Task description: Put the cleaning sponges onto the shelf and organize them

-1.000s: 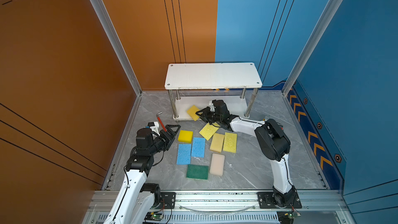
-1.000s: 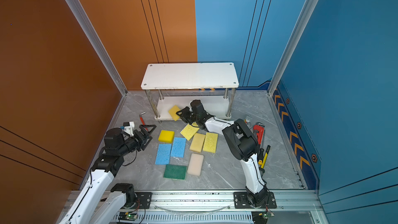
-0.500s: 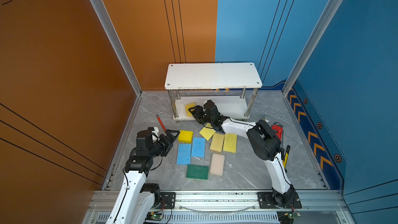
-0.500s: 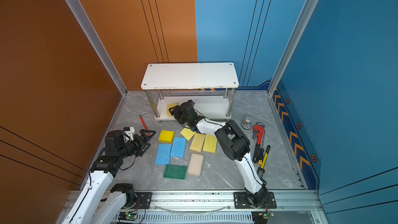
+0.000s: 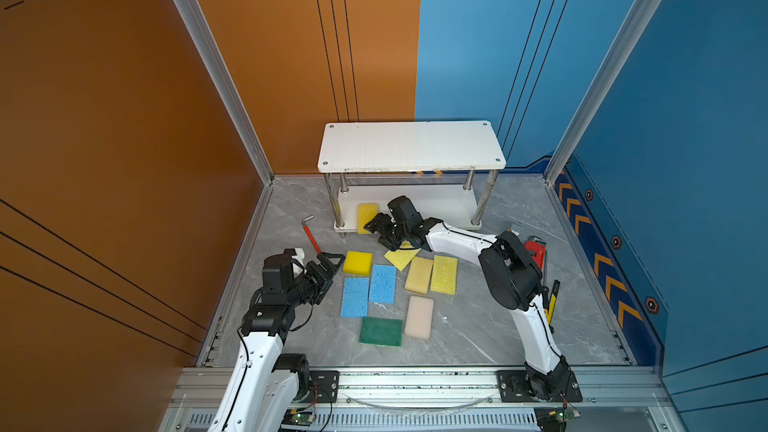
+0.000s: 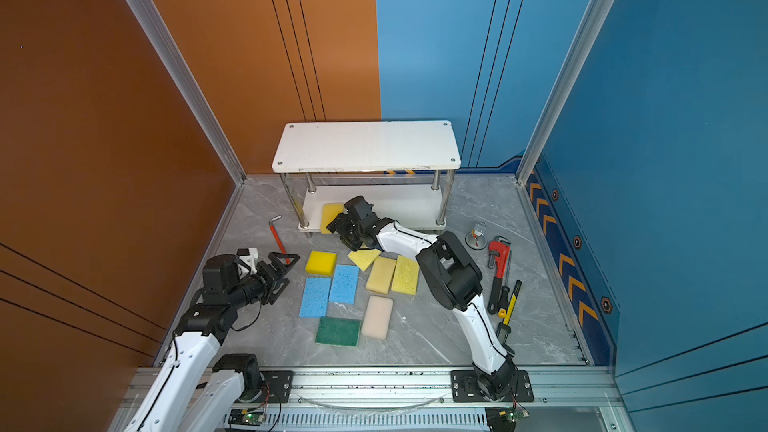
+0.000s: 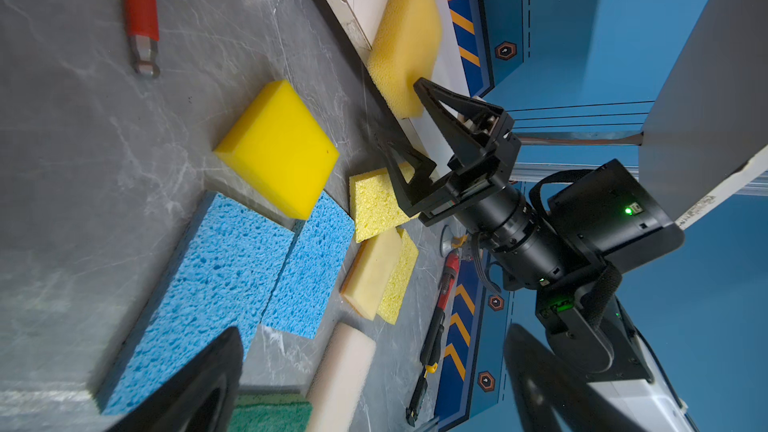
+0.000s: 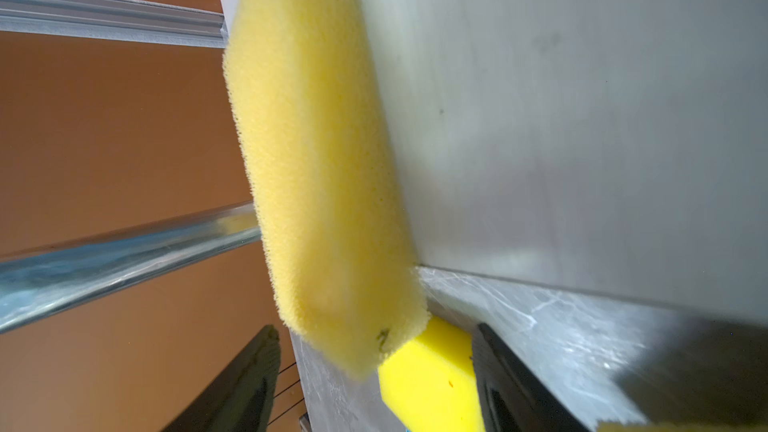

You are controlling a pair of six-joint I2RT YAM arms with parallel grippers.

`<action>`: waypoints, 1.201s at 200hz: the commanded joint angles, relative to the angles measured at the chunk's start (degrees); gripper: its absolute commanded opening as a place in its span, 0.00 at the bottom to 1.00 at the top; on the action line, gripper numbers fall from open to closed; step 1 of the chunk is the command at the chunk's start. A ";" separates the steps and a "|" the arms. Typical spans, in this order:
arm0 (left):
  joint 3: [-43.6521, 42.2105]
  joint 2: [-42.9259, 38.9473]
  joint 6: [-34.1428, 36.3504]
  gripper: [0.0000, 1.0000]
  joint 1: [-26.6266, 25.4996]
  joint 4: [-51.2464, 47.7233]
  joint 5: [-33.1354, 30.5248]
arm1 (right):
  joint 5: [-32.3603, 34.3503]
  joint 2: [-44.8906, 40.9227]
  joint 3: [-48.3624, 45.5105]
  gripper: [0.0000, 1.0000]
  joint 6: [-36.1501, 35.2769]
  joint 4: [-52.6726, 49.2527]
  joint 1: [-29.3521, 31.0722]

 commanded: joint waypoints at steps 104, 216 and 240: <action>-0.47 -1.27 1.32 0.98 0.87 -0.24 0.57 | -7.09 -2.97 2.21 0.51 -16.97 -21.55 -2.95; 0.18 -0.92 1.61 0.98 1.43 -1.03 0.22 | -8.89 5.68 13.21 0.27 -16.53 -21.54 -2.80; 0.14 -1.21 1.87 0.98 1.63 -1.69 0.37 | -8.63 6.79 14.46 0.27 -15.90 -21.54 -3.23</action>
